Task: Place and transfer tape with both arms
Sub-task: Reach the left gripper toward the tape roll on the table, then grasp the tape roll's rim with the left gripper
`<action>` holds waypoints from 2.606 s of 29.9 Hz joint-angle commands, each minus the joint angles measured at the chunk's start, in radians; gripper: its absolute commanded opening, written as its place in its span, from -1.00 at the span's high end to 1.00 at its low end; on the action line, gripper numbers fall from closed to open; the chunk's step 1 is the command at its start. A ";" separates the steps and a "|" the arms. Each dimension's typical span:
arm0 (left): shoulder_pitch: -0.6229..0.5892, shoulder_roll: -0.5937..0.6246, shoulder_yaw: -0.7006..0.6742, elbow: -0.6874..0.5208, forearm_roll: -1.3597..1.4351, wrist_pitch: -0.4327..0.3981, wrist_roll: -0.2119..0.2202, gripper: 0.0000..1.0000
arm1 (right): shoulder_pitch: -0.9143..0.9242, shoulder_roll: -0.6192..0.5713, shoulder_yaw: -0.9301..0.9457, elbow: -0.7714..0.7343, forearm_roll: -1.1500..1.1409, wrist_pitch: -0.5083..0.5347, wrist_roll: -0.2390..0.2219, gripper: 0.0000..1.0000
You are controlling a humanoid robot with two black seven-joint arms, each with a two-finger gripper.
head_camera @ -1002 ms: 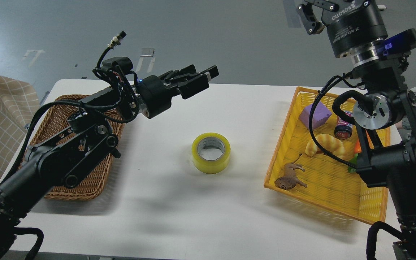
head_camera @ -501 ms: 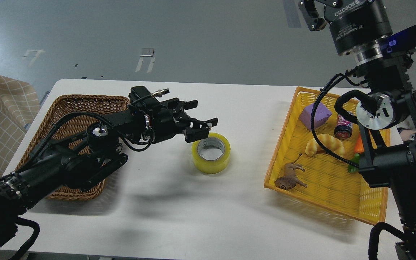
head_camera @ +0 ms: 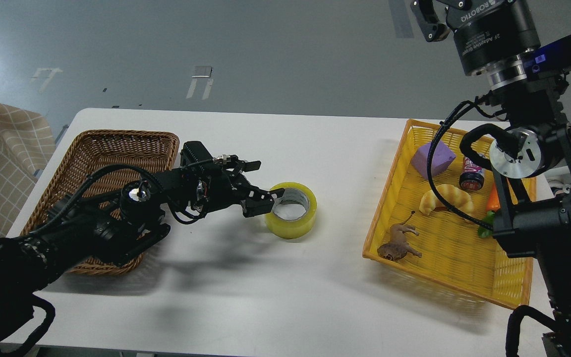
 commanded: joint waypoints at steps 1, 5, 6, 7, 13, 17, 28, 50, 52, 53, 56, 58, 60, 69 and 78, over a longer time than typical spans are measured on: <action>-0.002 -0.020 0.003 0.020 -0.002 0.005 0.000 -0.84 | -0.001 -0.001 -0.004 -0.002 -0.002 0.000 0.000 -1.00; -0.014 -0.032 0.003 0.032 -0.002 0.006 0.000 -0.78 | -0.007 -0.002 -0.004 -0.002 -0.002 0.000 0.000 -1.00; -0.014 -0.037 0.002 0.033 -0.005 0.011 0.000 -0.78 | -0.010 -0.002 -0.004 -0.002 -0.002 0.000 0.000 -1.00; -0.014 -0.040 0.002 0.032 -0.009 0.014 0.000 -0.78 | -0.010 -0.002 -0.004 -0.002 -0.002 0.000 0.000 -1.00; -0.016 -0.052 0.005 0.037 -0.020 0.020 0.000 -0.60 | -0.023 -0.002 -0.004 -0.002 -0.002 0.000 0.000 -1.00; -0.014 -0.060 0.005 0.035 -0.020 0.020 0.000 -0.60 | -0.041 -0.002 -0.001 -0.005 -0.003 0.000 0.000 -1.00; -0.030 -0.044 0.091 0.049 -0.023 0.023 0.000 -0.60 | -0.050 -0.002 0.009 0.001 -0.002 -0.002 0.000 -1.00; -0.036 -0.052 0.092 0.086 -0.035 0.019 0.000 -0.11 | -0.058 -0.002 0.009 0.000 -0.003 -0.002 0.000 -1.00; -0.036 -0.052 0.092 0.086 -0.035 0.017 0.000 -0.10 | -0.058 -0.002 0.010 0.000 -0.003 -0.002 0.000 -1.00; -0.036 -0.052 0.092 0.086 -0.035 0.017 0.000 -0.10 | -0.058 -0.002 0.010 0.000 -0.003 -0.002 0.000 -1.00; -0.037 -0.052 0.092 0.086 -0.035 0.017 0.000 -0.11 | -0.058 -0.002 0.010 0.000 -0.003 -0.002 0.000 -1.00; -0.036 -0.052 0.094 0.086 -0.035 0.017 0.000 -0.11 | -0.058 -0.004 0.010 -0.002 -0.003 -0.002 0.000 -1.00; -0.034 -0.052 0.094 0.086 -0.035 0.017 0.000 -0.11 | -0.061 -0.004 0.010 -0.003 -0.003 -0.002 0.000 -1.00; -0.036 -0.049 0.138 0.109 -0.050 0.014 0.000 -0.11 | -0.075 -0.004 0.010 -0.005 -0.005 -0.002 0.000 -1.00; -0.034 -0.058 0.143 0.161 -0.097 0.014 0.000 0.15 | -0.078 -0.004 0.013 -0.011 -0.006 -0.002 0.000 -1.00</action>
